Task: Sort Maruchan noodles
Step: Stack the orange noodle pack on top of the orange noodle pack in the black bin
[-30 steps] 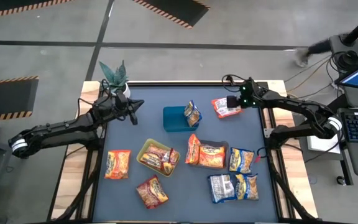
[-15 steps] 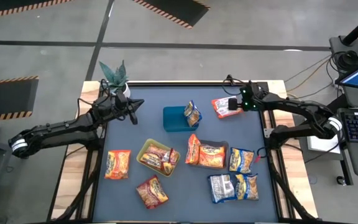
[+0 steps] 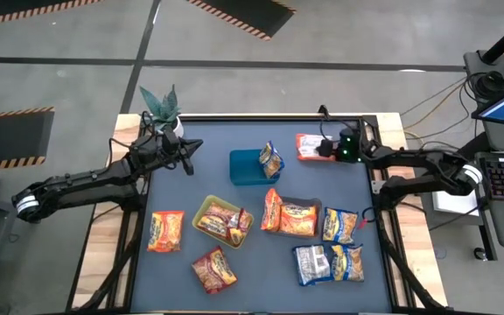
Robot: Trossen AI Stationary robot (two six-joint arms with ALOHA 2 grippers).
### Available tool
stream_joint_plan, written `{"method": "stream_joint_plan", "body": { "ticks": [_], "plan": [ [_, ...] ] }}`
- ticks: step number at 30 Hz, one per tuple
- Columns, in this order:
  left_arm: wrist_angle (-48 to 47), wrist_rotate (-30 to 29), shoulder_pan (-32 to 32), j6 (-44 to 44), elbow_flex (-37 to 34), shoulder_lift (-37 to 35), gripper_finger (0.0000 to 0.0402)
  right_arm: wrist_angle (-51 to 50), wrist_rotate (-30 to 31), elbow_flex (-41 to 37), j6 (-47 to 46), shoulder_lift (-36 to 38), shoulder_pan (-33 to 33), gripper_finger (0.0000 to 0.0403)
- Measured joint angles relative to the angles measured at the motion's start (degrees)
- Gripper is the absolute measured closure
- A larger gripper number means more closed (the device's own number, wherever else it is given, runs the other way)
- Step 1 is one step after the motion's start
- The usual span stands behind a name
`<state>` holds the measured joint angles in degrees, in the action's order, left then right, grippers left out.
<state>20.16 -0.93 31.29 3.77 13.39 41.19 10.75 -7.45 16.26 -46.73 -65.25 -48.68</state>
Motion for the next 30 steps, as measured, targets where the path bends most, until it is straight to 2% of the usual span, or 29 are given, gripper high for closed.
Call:
{"method": "stream_joint_plan", "body": {
  "ticks": [4,7,12,17,21,24,30],
  "plan": [
    [0.1,0.0,0.0,0.0,0.0,0.0,0.0402,8.9,0.3,-4.3,-2.8,0.0,0.6,0.0046],
    [0.4,0.0,0.0,0.0,0.0,0.0,0.0402,12.0,1.2,-6.1,-3.4,-0.1,0.7,0.0046],
    [1.1,0.0,0.0,0.0,0.0,0.0,0.0402,14.9,2.5,-6.4,-3.5,-2.9,1.0,0.0046],
    [1.8,0.0,0.0,0.0,0.0,0.0,0.0402,17.6,3.3,-3.6,-2.6,-8.4,1.9,0.0051],
    [1.8,0.0,0.0,0.2,0.0,0.0,0.0402,17.8,3.6,-0.7,-1.0,-13.6,2.1,0.0068],
    [1.8,0.0,0.0,0.4,0.0,0.0,0.0402,17.0,6.2,-0.1,-0.6,-14.3,3.6,0.0082],
    [1.8,0.0,0.0,0.4,0.0,0.0,0.0402,17.5,6.4,-0.4,-1.2,-14.5,3.6,0.0133]
  ]
}}
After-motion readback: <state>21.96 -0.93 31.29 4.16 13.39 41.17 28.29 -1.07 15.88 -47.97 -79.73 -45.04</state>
